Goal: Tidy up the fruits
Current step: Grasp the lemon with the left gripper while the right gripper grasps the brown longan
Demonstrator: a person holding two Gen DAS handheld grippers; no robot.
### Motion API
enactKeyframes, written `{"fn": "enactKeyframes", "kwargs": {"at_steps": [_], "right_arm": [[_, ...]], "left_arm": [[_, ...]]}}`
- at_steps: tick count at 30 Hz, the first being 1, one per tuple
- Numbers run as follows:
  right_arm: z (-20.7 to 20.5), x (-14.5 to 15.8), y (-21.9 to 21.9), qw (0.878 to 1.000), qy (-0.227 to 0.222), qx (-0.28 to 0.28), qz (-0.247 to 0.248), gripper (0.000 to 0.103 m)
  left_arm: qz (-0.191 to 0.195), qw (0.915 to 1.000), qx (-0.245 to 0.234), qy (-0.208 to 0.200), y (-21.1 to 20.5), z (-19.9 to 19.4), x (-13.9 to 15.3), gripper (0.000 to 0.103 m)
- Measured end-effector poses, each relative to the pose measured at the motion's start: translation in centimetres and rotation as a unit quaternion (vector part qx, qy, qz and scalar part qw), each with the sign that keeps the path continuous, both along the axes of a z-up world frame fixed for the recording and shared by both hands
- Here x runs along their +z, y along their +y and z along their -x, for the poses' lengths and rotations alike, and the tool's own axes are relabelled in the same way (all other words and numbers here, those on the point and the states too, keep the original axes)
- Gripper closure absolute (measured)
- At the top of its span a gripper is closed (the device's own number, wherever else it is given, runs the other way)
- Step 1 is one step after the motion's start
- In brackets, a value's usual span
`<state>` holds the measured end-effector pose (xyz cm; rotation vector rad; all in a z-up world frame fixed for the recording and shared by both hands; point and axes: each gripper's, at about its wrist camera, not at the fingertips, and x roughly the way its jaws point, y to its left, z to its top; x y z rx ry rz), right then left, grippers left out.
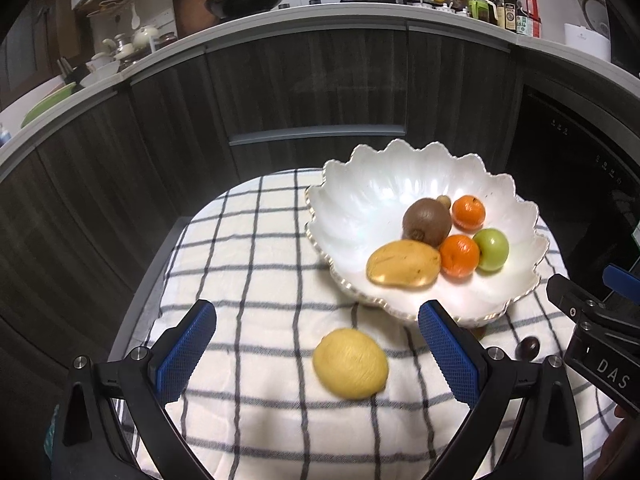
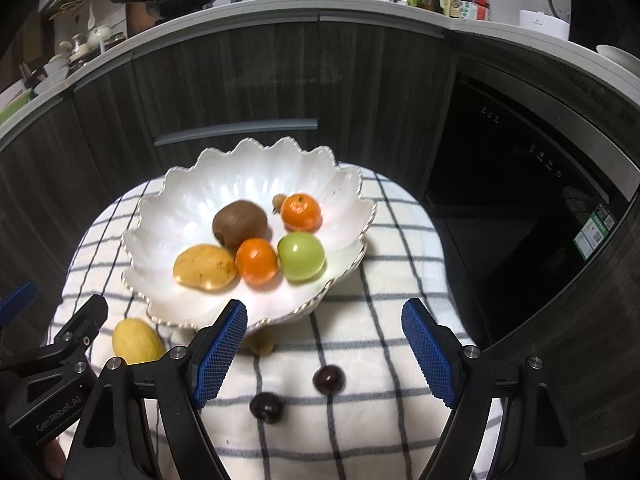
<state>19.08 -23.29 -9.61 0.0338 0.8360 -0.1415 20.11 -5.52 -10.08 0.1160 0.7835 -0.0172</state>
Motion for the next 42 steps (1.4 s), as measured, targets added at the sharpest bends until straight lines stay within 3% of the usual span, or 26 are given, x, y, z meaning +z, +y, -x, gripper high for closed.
{"fn": "enactKeyframes", "kwargs": {"at_steps": [11,18,32,38,42], "right_arm": [[-0.3,-3.4,1.8,0.998,0.034,0.047,0.001,0.025],[-1.9,-6.3,2.4,0.995,0.069,0.073,-0.006,0.039],[-4.6,-9.3,3.5,0.992,0.085,0.096,-0.01,0.054],[-5.2,-9.9,3.9,0.99,0.088,0.106,-0.013,0.077],[-4.9,-9.8,3.9,0.99,0.087,0.107,-0.011,0.077]], "left_arm": [[-0.009,0.9996,0.027,0.009,1.5,1.4,-2.6,0.0],[-0.012,0.9991,0.037,0.019,1.9,1.0,-4.2,0.0],[-0.004,0.9986,0.042,0.031,2.5,0.1,-5.8,0.0],[-0.002,0.9985,0.045,0.032,2.6,0.0,-5.8,0.0],[-0.002,0.9985,0.044,0.031,2.5,0.1,-5.7,0.0]]}}
